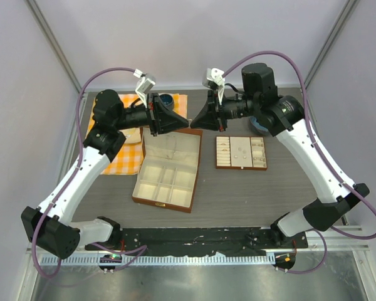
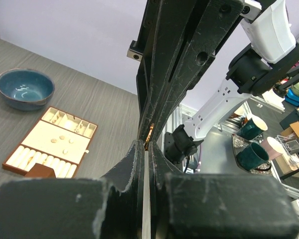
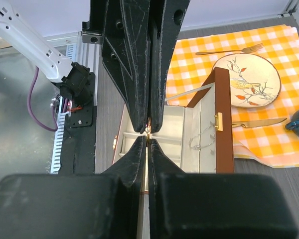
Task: Organize the mixed jewelry
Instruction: Pick up the jewelry from the center of the board.
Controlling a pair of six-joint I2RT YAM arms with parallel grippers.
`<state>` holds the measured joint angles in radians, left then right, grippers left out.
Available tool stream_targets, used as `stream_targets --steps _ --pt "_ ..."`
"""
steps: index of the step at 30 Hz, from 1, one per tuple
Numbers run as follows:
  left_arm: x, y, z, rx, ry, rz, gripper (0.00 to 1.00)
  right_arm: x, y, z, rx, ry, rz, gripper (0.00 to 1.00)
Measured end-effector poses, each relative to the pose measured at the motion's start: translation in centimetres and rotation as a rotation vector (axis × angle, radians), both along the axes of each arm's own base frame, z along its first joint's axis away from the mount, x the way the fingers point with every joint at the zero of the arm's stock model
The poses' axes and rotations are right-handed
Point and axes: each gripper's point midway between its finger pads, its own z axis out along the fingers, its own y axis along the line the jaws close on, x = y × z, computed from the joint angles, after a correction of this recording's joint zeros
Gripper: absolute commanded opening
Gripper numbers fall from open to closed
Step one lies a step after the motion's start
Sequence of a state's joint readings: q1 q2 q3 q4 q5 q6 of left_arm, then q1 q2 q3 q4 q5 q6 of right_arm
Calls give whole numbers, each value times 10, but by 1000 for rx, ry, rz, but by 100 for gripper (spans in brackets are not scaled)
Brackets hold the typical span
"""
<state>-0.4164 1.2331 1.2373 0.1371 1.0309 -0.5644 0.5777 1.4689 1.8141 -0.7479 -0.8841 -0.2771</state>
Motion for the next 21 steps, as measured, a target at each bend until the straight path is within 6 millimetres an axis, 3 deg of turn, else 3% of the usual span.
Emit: stream_targets --steps 5,12,17,21 --pt "0 0 0 0 0 0 0 1 0 0 2 8 3 1" --pt "1 0 -2 6 0 3 43 1 1 0 3 20 -1 1" --pt "7 5 -5 27 8 35 51 2 0 -1 -1 18 -9 1" --pt "14 13 4 31 -16 68 54 -1 -4 -7 -12 20 -16 1"
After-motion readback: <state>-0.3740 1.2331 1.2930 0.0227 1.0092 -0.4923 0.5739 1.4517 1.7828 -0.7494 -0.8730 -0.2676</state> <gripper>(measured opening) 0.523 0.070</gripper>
